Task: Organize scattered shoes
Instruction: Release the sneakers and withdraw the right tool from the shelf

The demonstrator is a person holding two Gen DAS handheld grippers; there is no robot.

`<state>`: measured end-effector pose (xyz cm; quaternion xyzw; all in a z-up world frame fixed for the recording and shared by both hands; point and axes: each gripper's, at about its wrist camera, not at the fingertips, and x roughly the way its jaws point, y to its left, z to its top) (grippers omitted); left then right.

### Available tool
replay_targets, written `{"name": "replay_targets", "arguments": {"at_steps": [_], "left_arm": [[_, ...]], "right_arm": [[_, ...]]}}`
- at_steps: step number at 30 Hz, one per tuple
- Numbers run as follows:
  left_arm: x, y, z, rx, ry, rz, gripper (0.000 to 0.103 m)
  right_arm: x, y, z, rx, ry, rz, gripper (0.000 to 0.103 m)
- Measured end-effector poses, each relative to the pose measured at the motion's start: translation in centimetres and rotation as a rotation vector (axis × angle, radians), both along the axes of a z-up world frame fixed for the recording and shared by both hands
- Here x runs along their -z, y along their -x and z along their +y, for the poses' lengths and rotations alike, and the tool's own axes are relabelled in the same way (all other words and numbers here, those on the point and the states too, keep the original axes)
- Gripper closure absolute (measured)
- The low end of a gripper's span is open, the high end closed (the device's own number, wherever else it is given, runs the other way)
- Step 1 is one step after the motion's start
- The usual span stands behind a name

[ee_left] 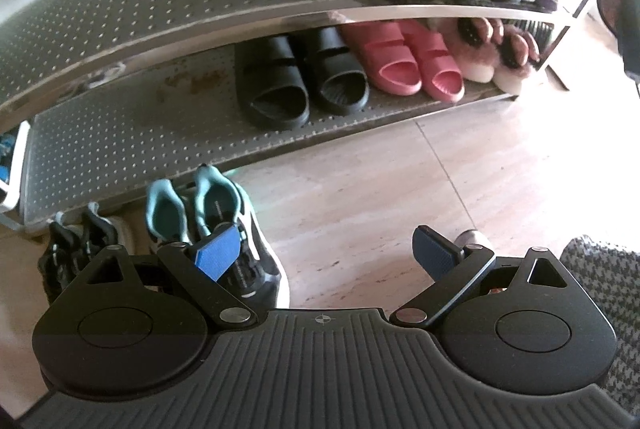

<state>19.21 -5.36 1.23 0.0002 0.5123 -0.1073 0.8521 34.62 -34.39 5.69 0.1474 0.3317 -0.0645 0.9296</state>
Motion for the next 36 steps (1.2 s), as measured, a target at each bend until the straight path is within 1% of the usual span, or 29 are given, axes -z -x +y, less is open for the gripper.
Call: {"name": "replay_targets", "arguments": {"at_steps": [2,4,8,12,16,18,21,23,25,29,33,36], "left_arm": [[0.0,0.1,-0.3,0.015,-0.009,0.000,0.006],[0.2,0.1,-0.4,0.021,-0.019,0.002,0.006],[0.6,-0.2,-0.3,0.002,-0.022,0.012,0.006],[0.7,-0.2,-0.2,0.007,-0.027,0.010,0.006],[0.9,-0.3,0.2,0.003,-0.031,0.014,0.006],[0.9,-0.4,0.5,-0.006,-0.029,0.016,0.006],[0.5,-0.2,0.6,-0.010,-0.024,0.010,0.006],[0.2,0.0,0.7,-0.010,-0.020,0.003,0.006],[-0.3,0.3,0.7,-0.013,-0.018,-0.010,0.006],[-0.6,0.5,0.6,-0.002,-0.014,-0.012,0.006],[-0.5,0.7,-0.3,0.044,-0.031,-0.011,0.006],[-0.4,0.6,-0.6,0.060,-0.052,-0.019,0.006]], "right_arm": [[1.3,0.4,-0.5,0.054,0.007,0.045,0.095],[2.7,0.2,-0.3,0.064,0.062,0.119,0.095],[4.8,-1.6,-0.3,0.035,0.028,0.187,0.095],[5.6,-2.7,0.3,-0.012,0.086,0.145,0.096],[5.9,-3.1,0.8,-0.027,0.112,0.134,0.096],[5.9,-2.9,0.7,-0.030,0.128,0.148,0.095],[5.0,-2.1,0.4,-0.047,0.091,0.207,0.090],[4.7,-1.5,0.4,-0.074,0.058,0.226,0.090],[4.3,-0.6,1.0,-0.120,0.033,0.225,0.090],[3.7,0.3,2.8,-0.187,0.038,0.217,0.090],[3.8,-0.5,4.2,-0.199,0.034,0.200,0.090],[4.2,-1.6,5.2,-0.195,0.045,0.190,0.091]]}}
